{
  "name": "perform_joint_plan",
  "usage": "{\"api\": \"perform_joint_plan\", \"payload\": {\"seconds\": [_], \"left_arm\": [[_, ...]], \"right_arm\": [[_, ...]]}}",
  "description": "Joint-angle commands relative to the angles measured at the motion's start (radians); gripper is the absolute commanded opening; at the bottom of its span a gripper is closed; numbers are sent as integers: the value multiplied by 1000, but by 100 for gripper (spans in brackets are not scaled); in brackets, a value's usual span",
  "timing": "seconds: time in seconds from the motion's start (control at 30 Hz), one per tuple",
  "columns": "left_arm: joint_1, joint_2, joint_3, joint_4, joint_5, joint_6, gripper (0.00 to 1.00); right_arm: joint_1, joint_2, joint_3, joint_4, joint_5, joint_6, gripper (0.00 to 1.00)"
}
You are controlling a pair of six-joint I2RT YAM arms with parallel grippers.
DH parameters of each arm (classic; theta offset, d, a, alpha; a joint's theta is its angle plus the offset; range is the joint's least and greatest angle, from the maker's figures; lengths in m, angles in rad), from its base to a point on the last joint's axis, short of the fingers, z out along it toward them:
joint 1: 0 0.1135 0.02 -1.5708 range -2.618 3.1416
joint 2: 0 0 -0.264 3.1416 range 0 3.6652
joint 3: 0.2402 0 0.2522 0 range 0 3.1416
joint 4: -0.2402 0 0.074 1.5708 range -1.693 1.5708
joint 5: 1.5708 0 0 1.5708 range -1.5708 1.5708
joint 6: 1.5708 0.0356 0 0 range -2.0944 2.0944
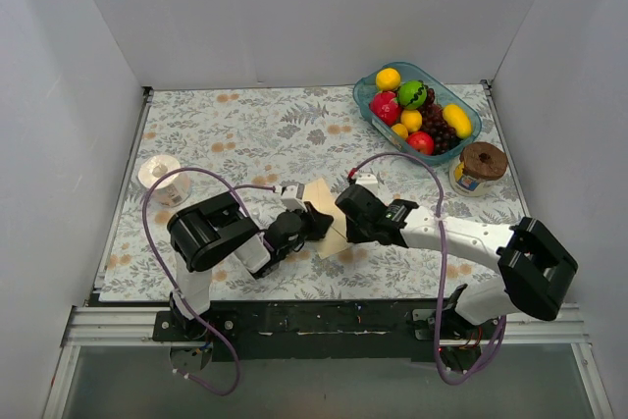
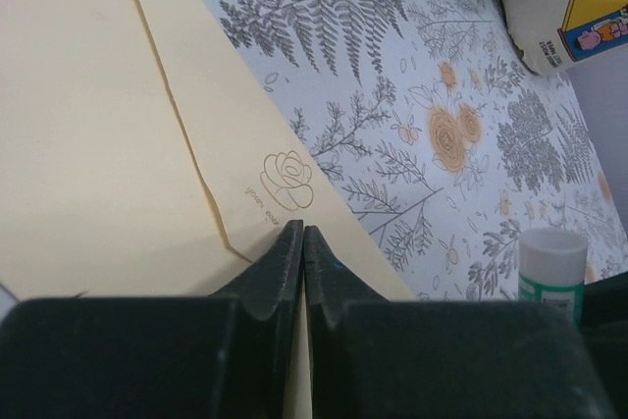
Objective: Place the letter into the envelope and seal it
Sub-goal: Press the envelope flap on the envelope.
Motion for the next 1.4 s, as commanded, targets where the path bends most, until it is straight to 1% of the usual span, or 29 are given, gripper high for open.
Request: {"api": "perform_joint_plan", "payload": {"seconds": [0.0,0.17,0.4,0.6,0.77,0.9,1.03,1.37], "left_arm": [[-62,58,-45,-245,-4,-55,0],[-89,36,-53,-267,-11,-87,0],[-91,10,-70,-264,-5,-98,0],[-91,7,-73,-262,-2,-95,0],[-91,11,-63,-262,4,-84,0],[-88,-5,-42,-291,-27,-46,0],[-60,-13,-7,-328,-31,1,0],[55,13,55,-334,4,71,0]], "right_arm": [[5,28,62,-3,8,-31,1],[5,74,47,61,-26,-34,1],[5,138,15,121,-46,-39,1],[7,174,-17,118,-119,-28,1],[4,201,-19,95,-141,-34,1],[5,214,-17,82,-152,-37,1],[5,224,-20,70,-156,-40,1],[5,217,-42,66,-159,-42,1]]}}
